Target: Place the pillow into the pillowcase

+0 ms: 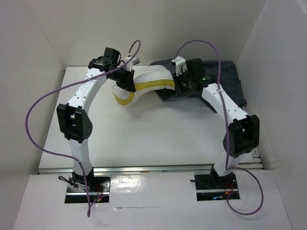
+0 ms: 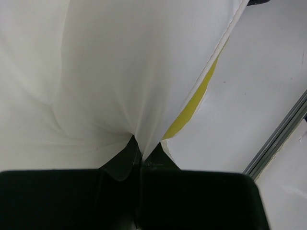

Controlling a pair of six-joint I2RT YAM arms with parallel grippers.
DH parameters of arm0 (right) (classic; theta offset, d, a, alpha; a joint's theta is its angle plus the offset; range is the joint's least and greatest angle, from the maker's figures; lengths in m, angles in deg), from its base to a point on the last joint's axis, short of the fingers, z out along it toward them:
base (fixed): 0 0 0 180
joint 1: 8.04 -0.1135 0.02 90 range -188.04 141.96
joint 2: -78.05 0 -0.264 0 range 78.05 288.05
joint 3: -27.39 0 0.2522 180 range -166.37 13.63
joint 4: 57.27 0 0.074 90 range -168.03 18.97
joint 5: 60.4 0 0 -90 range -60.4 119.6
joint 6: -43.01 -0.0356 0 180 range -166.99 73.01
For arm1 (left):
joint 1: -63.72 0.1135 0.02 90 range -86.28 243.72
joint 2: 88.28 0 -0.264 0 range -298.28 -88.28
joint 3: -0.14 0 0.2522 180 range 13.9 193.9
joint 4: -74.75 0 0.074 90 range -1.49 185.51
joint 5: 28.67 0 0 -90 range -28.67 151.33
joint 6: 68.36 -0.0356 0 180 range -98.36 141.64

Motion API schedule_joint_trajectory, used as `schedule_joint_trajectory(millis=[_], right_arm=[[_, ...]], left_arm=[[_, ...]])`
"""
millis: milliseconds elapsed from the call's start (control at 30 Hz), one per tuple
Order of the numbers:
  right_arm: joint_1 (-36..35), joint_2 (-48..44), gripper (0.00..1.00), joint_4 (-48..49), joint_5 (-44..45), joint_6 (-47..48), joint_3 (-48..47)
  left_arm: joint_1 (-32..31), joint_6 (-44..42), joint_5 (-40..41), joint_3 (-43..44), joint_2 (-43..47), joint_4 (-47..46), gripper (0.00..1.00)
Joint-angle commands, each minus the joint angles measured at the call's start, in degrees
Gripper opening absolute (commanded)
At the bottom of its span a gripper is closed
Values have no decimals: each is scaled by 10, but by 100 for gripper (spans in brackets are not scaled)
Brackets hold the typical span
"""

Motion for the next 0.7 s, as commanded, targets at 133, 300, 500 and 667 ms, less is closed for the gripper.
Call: schedule_joint_trajectory(millis=[133,300,500,667], right_arm=[[8,-34,0,0,-31,0,-1],[14,-29,0,0,-49,6,-8],[14,-4,0,-9,-117,-32,-62],[-9,16,0,-16,-146,-44,-105]], left_arm=[[-7,8,-48,9,38,-32,0],[-7,8,-48,9,38,-37,0],[-12,13,-43,4,38,-43,0],[-12,24,-43,4,38,-49,0]])
